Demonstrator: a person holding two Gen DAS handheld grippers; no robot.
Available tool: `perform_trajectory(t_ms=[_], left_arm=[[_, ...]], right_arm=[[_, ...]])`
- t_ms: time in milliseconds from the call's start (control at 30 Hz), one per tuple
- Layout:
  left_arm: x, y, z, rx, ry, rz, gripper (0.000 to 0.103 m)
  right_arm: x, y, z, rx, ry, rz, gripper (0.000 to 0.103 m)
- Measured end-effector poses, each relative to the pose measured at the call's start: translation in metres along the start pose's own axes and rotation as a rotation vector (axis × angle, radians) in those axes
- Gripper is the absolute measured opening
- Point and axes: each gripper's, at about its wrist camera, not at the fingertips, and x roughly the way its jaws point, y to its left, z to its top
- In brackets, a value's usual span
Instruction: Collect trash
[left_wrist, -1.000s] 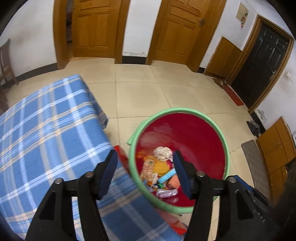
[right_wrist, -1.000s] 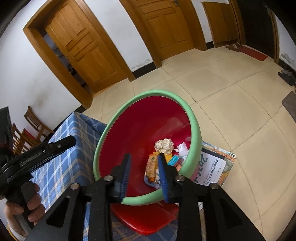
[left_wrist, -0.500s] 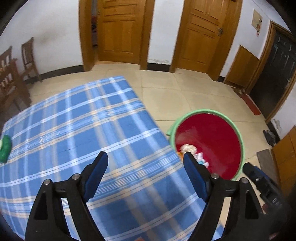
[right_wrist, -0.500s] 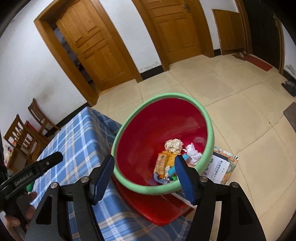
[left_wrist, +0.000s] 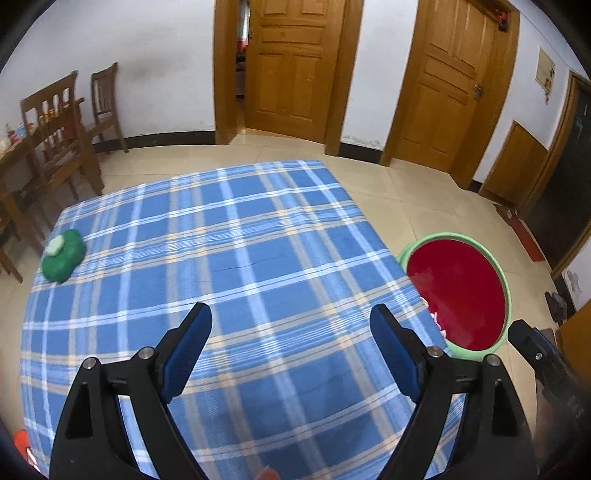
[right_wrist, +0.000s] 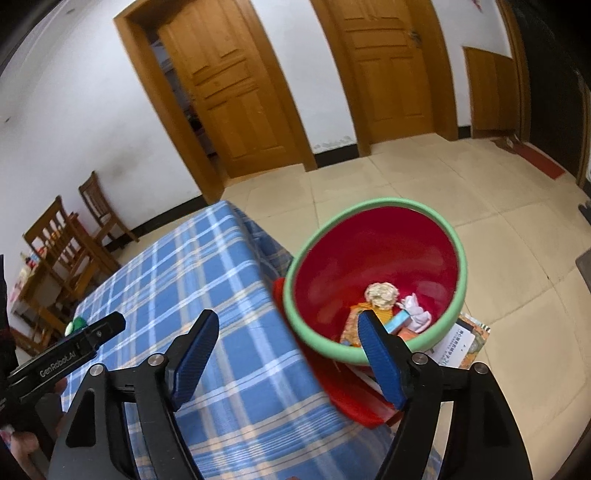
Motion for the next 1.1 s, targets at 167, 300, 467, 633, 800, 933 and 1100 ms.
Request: perform_trajectory(t_ms=[167, 300, 467, 633, 800, 933, 1100], left_arm=[[-0.019, 0.016, -0.009, -0.014, -0.028, 0.044, 0.087], [-0.028, 0.025, -0.017, -0.025, -0.033, 0.066, 0.087], [-0.037, 0.032, -0.028, -0.035, -0.04, 0.089, 0.087], [-0.044, 0.039, -0.038, -0.049, -0.058, 0.111, 0.087], [-0.053, 0.047, -0.047, -0.069, -0.094, 0.16, 0.087], [-0.056, 0.052, -0.054, -0.081, -0.112, 0.197, 0.087], [-0.053, 0.056, -0.062, -0.088, -0.116, 0.225, 0.087]], right_arm=[[-0.007, 0.022, -0.008, -0.044, -0.009, 0.013, 0.08], [-0.012, 0.035, -0.014, -0.074, -0.018, 0.025, 0.08], [-0.017, 0.051, -0.024, -0.119, -0.029, 0.032, 0.08], [-0.019, 0.063, -0.034, -0.152, -0.038, 0.04, 0.08], [-0.018, 0.07, -0.045, -0.178, -0.049, 0.037, 0.08], [-0.015, 0.071, -0.054, -0.19, -0.046, 0.032, 0.08], [-0.012, 0.072, -0.06, -0.192, -0.038, 0.028, 0.08]])
